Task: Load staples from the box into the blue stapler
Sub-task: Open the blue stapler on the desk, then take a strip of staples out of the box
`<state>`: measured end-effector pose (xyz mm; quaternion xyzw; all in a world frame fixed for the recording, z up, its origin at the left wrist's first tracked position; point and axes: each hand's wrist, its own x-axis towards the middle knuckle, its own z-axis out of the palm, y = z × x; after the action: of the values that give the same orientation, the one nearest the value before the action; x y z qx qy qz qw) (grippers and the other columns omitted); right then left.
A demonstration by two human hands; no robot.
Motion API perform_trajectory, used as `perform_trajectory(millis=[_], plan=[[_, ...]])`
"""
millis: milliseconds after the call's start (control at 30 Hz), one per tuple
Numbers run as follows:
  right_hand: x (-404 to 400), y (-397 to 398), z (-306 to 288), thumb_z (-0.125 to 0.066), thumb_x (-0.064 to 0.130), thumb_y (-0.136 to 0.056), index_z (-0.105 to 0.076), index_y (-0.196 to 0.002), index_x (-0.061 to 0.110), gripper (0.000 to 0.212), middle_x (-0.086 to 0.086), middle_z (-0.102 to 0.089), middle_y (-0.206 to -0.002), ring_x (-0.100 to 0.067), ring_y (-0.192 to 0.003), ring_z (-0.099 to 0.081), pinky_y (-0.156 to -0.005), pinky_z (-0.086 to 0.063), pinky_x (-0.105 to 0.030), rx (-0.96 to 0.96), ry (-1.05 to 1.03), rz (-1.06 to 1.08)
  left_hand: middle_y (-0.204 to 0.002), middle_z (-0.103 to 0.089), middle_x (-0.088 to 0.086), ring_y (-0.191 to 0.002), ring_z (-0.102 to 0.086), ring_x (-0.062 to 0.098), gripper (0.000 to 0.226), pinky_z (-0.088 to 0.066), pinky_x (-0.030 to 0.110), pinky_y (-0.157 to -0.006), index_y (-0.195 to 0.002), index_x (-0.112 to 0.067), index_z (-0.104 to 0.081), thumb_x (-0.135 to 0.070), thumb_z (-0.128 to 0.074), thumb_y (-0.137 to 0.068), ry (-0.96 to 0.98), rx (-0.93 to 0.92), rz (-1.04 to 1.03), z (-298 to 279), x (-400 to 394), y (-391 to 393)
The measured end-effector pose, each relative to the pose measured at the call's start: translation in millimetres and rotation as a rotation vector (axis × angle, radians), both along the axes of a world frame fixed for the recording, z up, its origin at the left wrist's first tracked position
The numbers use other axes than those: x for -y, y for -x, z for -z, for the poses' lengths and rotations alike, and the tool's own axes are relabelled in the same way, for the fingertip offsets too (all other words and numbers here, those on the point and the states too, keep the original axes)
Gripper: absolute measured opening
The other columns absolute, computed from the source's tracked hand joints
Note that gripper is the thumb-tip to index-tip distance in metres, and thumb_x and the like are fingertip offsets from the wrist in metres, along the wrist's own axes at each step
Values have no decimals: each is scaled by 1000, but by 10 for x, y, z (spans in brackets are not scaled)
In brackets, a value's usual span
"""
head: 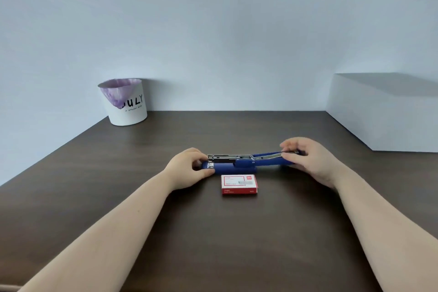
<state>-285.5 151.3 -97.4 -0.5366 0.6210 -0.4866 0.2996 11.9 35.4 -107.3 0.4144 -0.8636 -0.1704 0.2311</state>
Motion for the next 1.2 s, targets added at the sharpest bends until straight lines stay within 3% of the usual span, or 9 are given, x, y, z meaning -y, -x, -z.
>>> perform_trajectory(millis=[133,267,400,533,633,800,933,1000,1200], plan=[[-4,-29,-38,-73,20,-78,-66,-107,30,31,3,-69,-100,-10,-95,-62,-88,-44,-22,-195,-30,1,-99,-57,-5,-79,-52,9,37,-44,25,-83,-106,-17,-65,-36,-72,-75,-11,-23,-6,-4,-18,5],[-2,-82,-56,-75,22,-77,-68,-99,31,25,7,-71,-99,-9,-97,-65,-93,-47,-26,-244,-38,-21,-103,-52,-5,-86,-52,13,54,-45,26,-84,-121,-30,-54,-39,-74,-72,-17,-145,-23,-10,-115,13],[-5,-166,-165,-70,30,-80,-71,-93,25,14,12,-69,-95,-5,-94,-62,-86,-46,-21,-294,68,82,-88,-54,-6,-73,-46,10,36,-37,17,-67,-105,-28,-63,-38,-74,-72,-24,-312,-105,-74,-270,4],[-23,-361,-248,-65,27,-84,-71,-87,22,8,11,-68,-87,-9,-86,-60,-74,-41,-16,-460,161,78,-79,-51,-13,-64,-46,3,58,-36,9,-62,-115,-31,-58,-48,-77,-63,46,-149,14,-92,-459,13],[-44,-529,-242,-64,26,-85,-72,-89,22,10,13,-66,-84,-2,-77,-57,-67,-39,-13,-526,131,-18,-75,-49,-14,-65,-48,0,65,-38,17,-65,-113,-34,-57,-56,-79,-55,100,-98,26,-105,-529,49],[-47,-615,-192,-63,30,-85,-70,-87,29,7,15,-68,-81,-2,-78,-62,-73,-45,-19,-508,69,-93,-72,-57,-12,-67,-52,5,62,-47,24,-69,-105,-32,-63,-60,-78,-52,-24,60,72,-122,-623,175],[-55,-630,-188,-60,34,-87,-66,-92,29,9,8,-68,-69,-2,-48,-56,-57,-47,-21,-473,4,-121,-67,-56,-21,-59,-54,-8,46,-41,6,-60,-98,-25,-68,-45,-82,-59,-67,-26,66,-178,-594,255],[-52,-647,-207,-57,34,-89,-65,-99,26,15,4,-67,-68,-4,-43,-56,-47,-47,-20,-427,-39,-141,-65,-57,-19,-57,-52,-9,45,-40,5,-58,-98,-25,-67,-40,-84,-59,-83,-122,34,-229,-538,273],[-55,-672,-235,-56,24,-92,-66,-107,15,20,-12,-70,-88,-18,-65,-68,-51,-55,-29,-34,-73,-169,-82,-72,1,-64,-56,6,44,-51,22,-65,-96,-25,-69,-34,-86,-57,-191,-265,81,-322,-407,308]])
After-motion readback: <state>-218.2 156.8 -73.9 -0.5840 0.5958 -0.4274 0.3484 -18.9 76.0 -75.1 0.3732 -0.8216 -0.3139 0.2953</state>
